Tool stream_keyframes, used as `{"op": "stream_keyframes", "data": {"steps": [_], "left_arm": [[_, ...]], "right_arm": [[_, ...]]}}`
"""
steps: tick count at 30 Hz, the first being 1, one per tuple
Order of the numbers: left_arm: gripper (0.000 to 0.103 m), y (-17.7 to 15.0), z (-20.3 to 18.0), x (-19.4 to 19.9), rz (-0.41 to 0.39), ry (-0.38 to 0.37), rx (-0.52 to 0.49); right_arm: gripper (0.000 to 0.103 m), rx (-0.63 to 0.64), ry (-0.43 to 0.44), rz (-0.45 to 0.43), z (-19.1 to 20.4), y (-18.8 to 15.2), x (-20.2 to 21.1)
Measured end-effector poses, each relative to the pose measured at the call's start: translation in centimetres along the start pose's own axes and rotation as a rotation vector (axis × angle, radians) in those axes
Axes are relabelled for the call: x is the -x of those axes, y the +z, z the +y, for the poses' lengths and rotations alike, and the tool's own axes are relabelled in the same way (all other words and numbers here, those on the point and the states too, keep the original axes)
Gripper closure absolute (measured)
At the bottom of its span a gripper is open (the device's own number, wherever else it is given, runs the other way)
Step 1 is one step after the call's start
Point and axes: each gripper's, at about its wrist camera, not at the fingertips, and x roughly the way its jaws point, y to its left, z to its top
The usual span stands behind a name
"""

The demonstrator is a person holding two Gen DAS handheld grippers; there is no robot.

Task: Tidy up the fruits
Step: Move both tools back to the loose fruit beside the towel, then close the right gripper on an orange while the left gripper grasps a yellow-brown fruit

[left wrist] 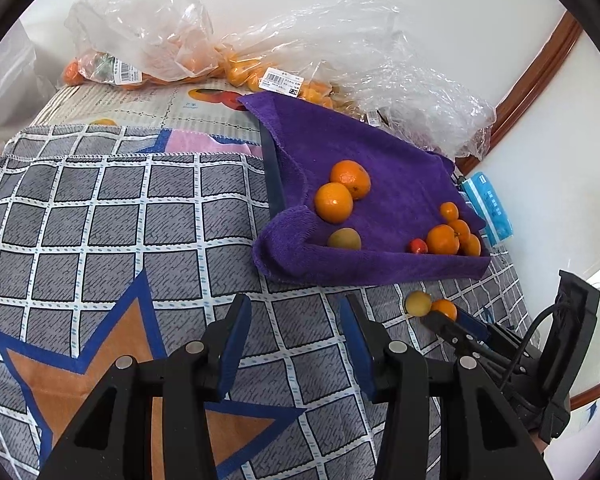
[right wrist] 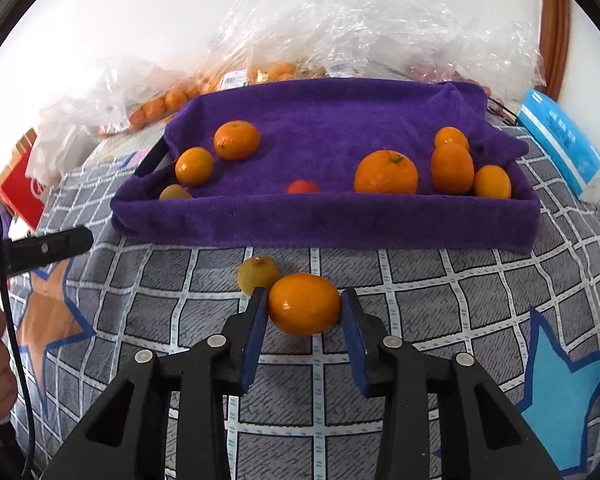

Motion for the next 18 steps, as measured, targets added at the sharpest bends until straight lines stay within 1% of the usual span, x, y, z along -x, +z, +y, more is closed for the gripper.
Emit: {"op": "stream_keyframes", "data": {"steps": [2,7,18], "left_arm": [[0.059,-0.1,-0.4,0.0,-0.001,0.006,-0.006],[0.059,-0.5,-2.0,-0.8,0.012,0.004,-0.023],[0.059,-1.1,-7.5,-3.7,0.053,-0.106,-0.100]], "right_arm": [[0.066,-0.001,0.011,-0.008,-0.2,0.0,0.3],[0.066,0.000,-0.001,-0.065,-1.3,-0.3,2.3],[0.066,-0.107,-0.087,-0.086,-7.1,-1.1,5.0]]}}
